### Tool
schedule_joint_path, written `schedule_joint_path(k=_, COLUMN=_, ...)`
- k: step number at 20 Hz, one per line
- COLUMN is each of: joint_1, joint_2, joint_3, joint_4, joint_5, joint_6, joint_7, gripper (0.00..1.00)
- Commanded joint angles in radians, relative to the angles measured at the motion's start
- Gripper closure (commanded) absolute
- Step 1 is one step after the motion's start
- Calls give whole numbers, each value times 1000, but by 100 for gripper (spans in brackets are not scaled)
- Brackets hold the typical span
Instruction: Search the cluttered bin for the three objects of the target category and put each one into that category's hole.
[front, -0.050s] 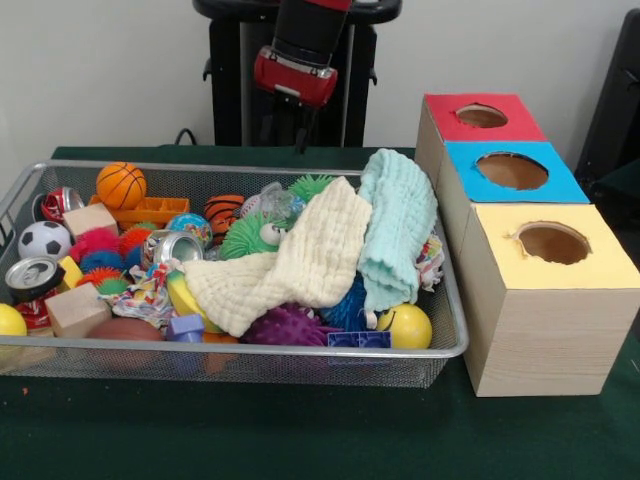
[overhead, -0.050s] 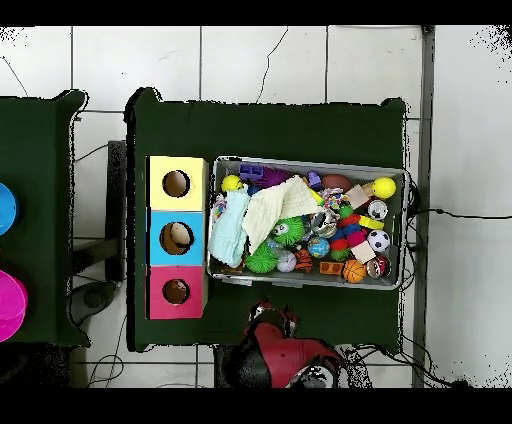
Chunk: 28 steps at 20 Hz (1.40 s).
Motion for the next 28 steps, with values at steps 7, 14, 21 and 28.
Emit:
schedule_joint_path(k=7, joint_1=-28, joint_2=41, joint_3=-73, joint_4=-134, joint_5=-85, joint_6=-65, joint_7=7, gripper=0)
schedule_joint_path(k=14, joint_1=-52, joint_2=143, joint_3=-94, joint_4=-196, joint_5=-87, joint_6=-193, joint_7=9, gripper=0)
schedule_joint_path(k=21, joint_1=-93, joint_2=186, joint_3=-59, joint_4=-215, joint_5=-103, joint_6=-299, joint_7=15, gripper=0)
schedule_joint_path(k=28, joint_1=-88, joint_2=278, joint_3=-57, joint_4=-227, joint_5=-43, joint_6=-419, joint_7=28, gripper=0)
